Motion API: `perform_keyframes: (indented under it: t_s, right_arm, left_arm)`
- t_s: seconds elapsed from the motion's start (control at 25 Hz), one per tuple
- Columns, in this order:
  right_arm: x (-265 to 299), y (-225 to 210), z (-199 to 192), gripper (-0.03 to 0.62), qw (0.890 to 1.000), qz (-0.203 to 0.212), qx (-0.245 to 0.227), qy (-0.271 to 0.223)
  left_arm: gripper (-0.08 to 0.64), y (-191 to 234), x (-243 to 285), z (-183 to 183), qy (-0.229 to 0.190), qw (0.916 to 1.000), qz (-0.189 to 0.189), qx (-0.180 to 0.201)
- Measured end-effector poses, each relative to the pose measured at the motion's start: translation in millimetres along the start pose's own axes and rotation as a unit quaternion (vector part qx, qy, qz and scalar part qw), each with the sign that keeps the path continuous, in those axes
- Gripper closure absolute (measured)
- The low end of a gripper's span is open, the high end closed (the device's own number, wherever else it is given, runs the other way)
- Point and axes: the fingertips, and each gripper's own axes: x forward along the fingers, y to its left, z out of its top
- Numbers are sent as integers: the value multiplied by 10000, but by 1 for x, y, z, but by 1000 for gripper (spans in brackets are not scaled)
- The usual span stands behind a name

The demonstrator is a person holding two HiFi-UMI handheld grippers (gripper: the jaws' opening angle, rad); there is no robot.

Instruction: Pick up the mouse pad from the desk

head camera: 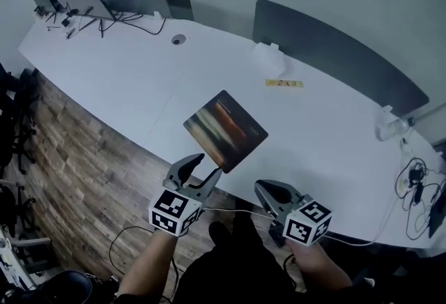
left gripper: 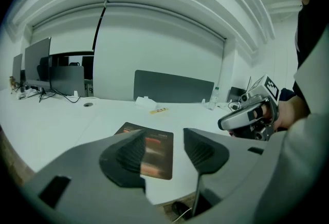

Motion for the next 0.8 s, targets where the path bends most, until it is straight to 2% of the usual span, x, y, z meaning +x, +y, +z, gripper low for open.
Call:
perform_keyframes:
  t_s: [0.04, 0.08, 0.16, 0.32, 0.52, 0.8]
  right_arm:
    - [1, -6, -2, 601, 10000, -15, 41, 15]
    - [2, -11, -5, 601, 9999, -18, 93, 37]
    - [4, -18, -12, 601, 9995, 18, 298, 76]
    - [7, -28, -18, 601, 9971, 144, 746, 58]
    - [8, -41, -19, 601, 9971, 87, 752, 119]
    - [12, -49, -19, 601, 9965, 75, 807, 207]
  left_arm:
    - [299, 2, 9, -5, 90, 9999, 12, 77]
    - [249, 3, 19, -10, 183, 9997, 22, 177]
    - [208, 5, 37, -20, 313, 9988, -13, 377]
    - [183, 10, 70, -44, 649, 9964, -227, 489]
    - [155, 19, 98, -76, 1130, 9917, -435, 443]
    - [82, 35, 121, -100, 1580, 9832, -541, 740]
